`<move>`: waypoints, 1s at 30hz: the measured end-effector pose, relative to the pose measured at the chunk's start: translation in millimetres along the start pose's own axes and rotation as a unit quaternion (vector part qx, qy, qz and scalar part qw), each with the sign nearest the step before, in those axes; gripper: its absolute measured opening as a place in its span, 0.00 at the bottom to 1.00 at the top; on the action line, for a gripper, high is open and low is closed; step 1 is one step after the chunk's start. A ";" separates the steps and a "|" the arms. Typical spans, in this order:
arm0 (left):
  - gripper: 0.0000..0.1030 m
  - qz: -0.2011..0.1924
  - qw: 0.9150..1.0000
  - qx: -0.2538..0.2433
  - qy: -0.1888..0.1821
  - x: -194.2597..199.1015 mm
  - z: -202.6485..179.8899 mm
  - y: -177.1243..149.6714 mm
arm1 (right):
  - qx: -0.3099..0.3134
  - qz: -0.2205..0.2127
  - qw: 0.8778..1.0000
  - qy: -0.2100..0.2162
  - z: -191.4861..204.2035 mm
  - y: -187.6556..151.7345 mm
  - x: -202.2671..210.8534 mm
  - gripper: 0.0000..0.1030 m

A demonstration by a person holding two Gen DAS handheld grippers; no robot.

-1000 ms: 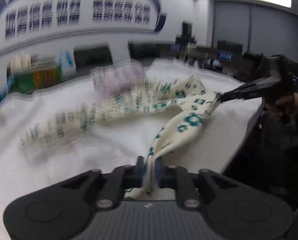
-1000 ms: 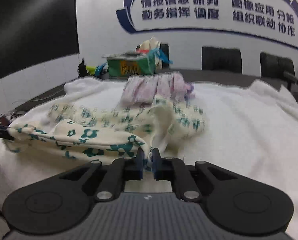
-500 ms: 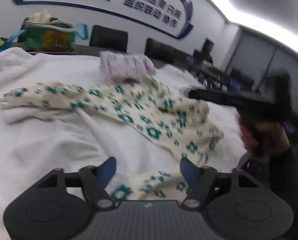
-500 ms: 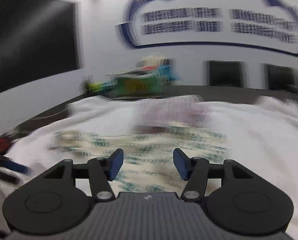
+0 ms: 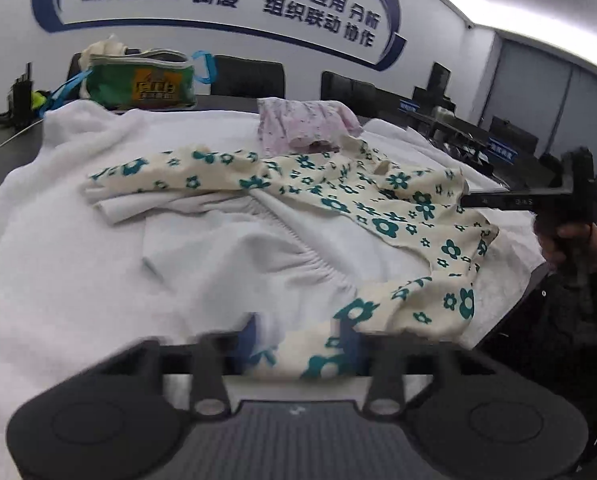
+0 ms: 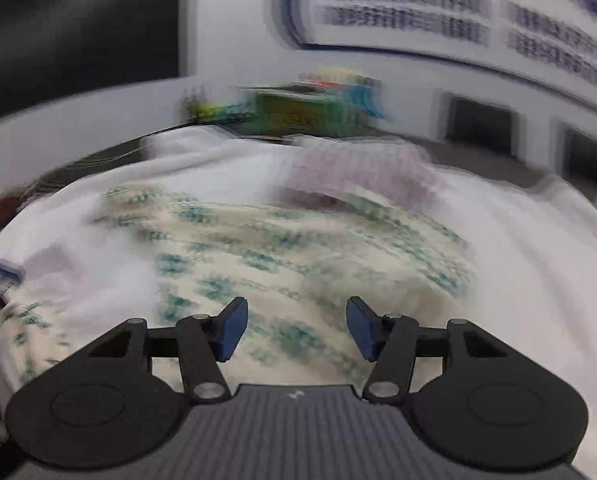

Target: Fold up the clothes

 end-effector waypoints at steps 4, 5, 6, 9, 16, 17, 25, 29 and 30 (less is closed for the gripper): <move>0.00 -0.016 0.999 -0.004 0.028 2.3 6.3 9.6 | -0.082 0.002 0.995 -0.060 -30.6 -32.8 27.3 0.54; 0.00 -0.021 0.999 -0.001 0.043 7.5 11.2 12.9 | -0.095 0.000 0.994 -0.058 -29.4 -37.3 27.8 0.54; 0.00 -0.027 0.998 0.001 0.059 14.1 16.3 16.1 | -0.107 -0.002 0.993 -0.055 -25.9 -39.8 25.1 0.54; 0.00 -0.039 0.994 0.017 0.103 32.7 34.0 17.4 | -0.108 -0.004 0.993 -0.051 -6.6 -43.6 6.5 0.49; 0.00 -0.048 0.991 0.059 0.107 53.5 42.0 -1.6 | -0.132 -0.003 0.988 -0.075 6.5 -40.7 19.8 0.03; 0.00 -0.051 0.992 0.063 0.095 53.3 38.2 -2.8 | -0.137 -0.005 0.987 -0.078 3.5 -40.0 31.2 0.03; 0.45 -0.031 0.996 0.028 0.082 16.1 25.5 42.9 | -0.123 0.002 0.985 -0.121 -2.7 -35.9 67.2 0.32; 0.68 -0.011 0.994 -0.055 0.090 -23.0 23.8 84.9 | -0.099 -0.072 0.986 -0.109 -19.2 -0.3 72.9 0.60; 0.68 -0.001 0.993 -0.072 0.094 -37.6 23.5 91.2 | -0.091 -0.080 0.987 -0.102 -24.2 9.4 66.6 0.62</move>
Point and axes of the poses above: each gripper's, at about its wrist camera, not at the fingertips, and x roughly against the way its jaws point, z to its left, y to its top, the point moved 1 cm from there along -x, roughly the way its jaws point, and after that the axes turned 8 degrees about -z, right-handed, at the moved point
